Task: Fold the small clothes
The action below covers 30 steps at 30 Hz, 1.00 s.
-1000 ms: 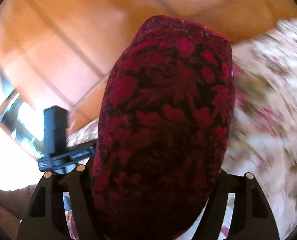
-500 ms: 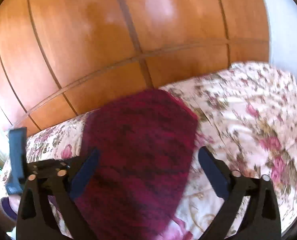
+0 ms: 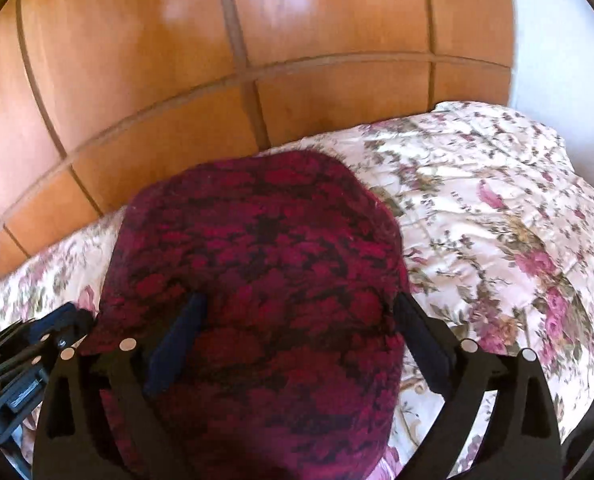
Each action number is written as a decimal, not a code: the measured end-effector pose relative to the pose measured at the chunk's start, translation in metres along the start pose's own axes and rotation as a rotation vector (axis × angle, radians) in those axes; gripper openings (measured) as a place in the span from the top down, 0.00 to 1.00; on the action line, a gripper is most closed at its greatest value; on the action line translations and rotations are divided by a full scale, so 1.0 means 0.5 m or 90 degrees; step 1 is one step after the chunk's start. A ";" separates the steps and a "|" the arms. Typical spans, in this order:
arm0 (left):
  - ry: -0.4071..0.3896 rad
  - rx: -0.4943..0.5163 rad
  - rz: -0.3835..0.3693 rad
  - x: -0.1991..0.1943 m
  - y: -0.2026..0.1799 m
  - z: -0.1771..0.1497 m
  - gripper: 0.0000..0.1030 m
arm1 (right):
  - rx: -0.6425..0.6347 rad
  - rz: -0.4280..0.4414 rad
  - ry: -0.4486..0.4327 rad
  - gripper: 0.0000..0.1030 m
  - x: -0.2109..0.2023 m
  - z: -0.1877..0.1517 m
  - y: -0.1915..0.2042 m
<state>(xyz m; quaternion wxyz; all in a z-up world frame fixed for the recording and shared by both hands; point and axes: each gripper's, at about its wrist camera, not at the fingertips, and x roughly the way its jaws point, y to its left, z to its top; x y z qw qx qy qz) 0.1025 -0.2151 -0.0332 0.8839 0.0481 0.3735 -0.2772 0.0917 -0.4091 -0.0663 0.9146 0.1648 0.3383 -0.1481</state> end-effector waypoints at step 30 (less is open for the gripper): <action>-0.108 -0.020 0.121 -0.258 0.025 -0.108 0.09 | 0.025 -0.152 -0.088 0.02 -0.242 -0.191 0.156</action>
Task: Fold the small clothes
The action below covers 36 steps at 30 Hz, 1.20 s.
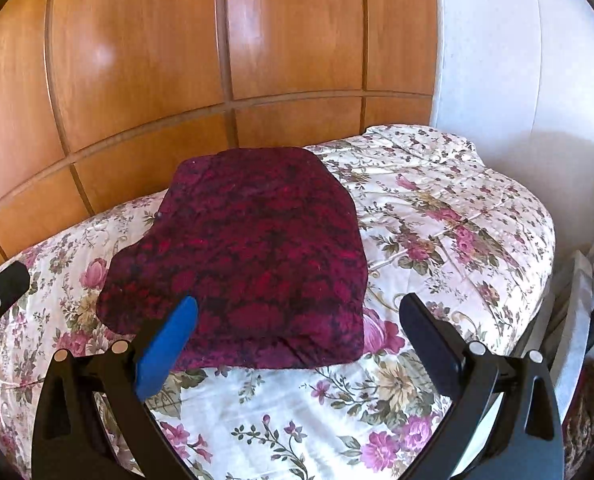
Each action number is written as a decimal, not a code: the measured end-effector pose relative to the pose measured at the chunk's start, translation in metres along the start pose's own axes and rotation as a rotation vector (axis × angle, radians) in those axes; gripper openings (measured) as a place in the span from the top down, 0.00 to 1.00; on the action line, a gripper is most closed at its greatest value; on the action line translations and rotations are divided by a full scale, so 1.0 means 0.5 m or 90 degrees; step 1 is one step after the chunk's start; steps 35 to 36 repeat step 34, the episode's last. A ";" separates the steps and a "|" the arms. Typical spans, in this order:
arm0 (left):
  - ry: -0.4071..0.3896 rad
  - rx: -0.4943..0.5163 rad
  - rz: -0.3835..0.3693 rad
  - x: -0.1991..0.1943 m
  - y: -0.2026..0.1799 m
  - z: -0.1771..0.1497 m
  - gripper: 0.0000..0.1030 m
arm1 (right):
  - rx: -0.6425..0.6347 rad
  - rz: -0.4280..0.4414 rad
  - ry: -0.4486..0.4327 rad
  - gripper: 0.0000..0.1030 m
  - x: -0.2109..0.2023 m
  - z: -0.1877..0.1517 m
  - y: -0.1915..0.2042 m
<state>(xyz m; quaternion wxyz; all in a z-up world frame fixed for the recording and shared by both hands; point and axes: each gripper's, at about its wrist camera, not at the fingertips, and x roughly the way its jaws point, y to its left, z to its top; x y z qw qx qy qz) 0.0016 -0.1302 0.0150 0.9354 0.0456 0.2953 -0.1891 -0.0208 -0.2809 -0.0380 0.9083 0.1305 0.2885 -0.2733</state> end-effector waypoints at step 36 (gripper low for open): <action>0.026 -0.036 0.027 0.004 0.028 -0.027 0.05 | -0.012 0.013 -0.005 0.02 -0.011 -0.002 0.020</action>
